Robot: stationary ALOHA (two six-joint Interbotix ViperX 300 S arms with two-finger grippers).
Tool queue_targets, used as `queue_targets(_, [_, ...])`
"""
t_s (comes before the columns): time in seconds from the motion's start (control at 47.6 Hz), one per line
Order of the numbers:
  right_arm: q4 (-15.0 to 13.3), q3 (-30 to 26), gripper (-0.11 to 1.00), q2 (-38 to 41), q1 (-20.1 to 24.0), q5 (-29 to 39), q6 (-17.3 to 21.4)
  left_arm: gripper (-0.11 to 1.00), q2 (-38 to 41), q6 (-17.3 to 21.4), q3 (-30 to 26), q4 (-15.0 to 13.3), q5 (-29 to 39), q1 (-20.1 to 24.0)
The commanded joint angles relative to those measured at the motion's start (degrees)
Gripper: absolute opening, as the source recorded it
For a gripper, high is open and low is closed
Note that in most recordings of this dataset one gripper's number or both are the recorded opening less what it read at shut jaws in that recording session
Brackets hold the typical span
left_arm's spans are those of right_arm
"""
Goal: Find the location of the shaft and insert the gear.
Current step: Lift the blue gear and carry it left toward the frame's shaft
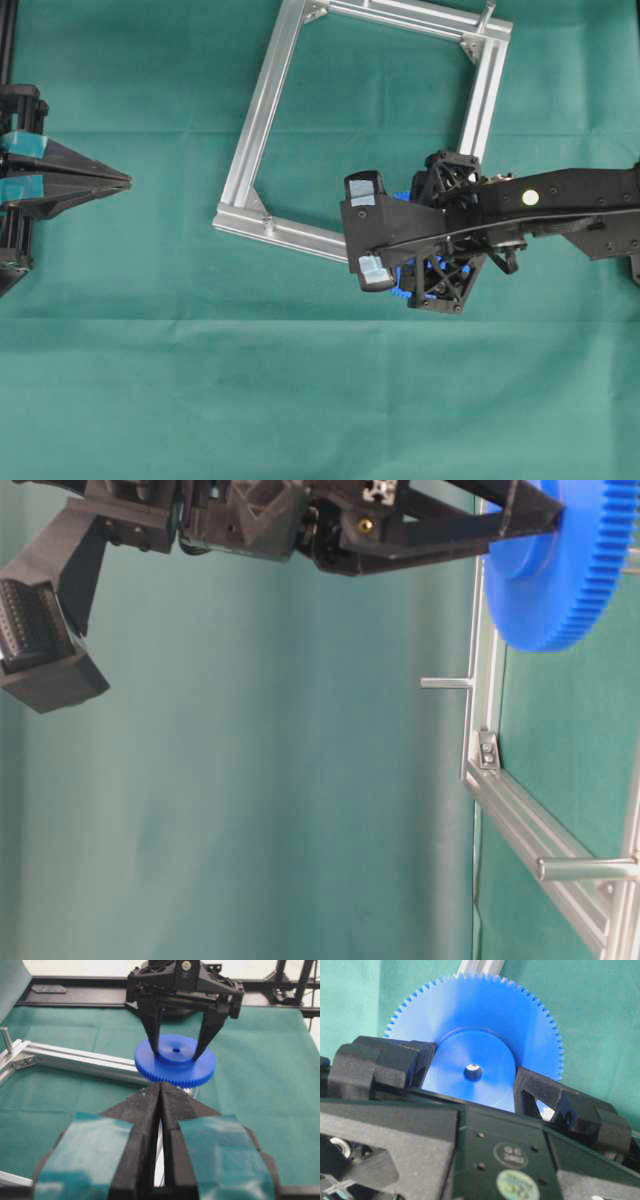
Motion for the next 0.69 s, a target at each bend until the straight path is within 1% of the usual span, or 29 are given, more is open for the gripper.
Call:
queue_targets(0.0, [-0.3, -1.4, 0.7, -0.6, -0.1, -0.6, -0.4, 0.01, 0.4, 0.0, -1.4, -0.1, -0.3, -0.2])
queue_targets(0.252, [-1.1, -0.8, 0.7, 0.1, -0.1, -2.7, -0.9, 0.01, 0.4, -0.1, -1.4, -0.1, -0.3, -0.2])
queue_targets(0.609, [-1.1, 0.2, 0.7, 0.1, -0.2, -3.6, -0.8, 0.01, 0.4, -0.1, -1.5, -0.1, -0.3, -0.2])
queue_targets(0.672, [-0.8, 0.3, 0.7, 0.0, -0.1, -3.6, -0.7, 0.01, 0.4, -0.1, -1.5, -0.1, -0.3, -0.2])
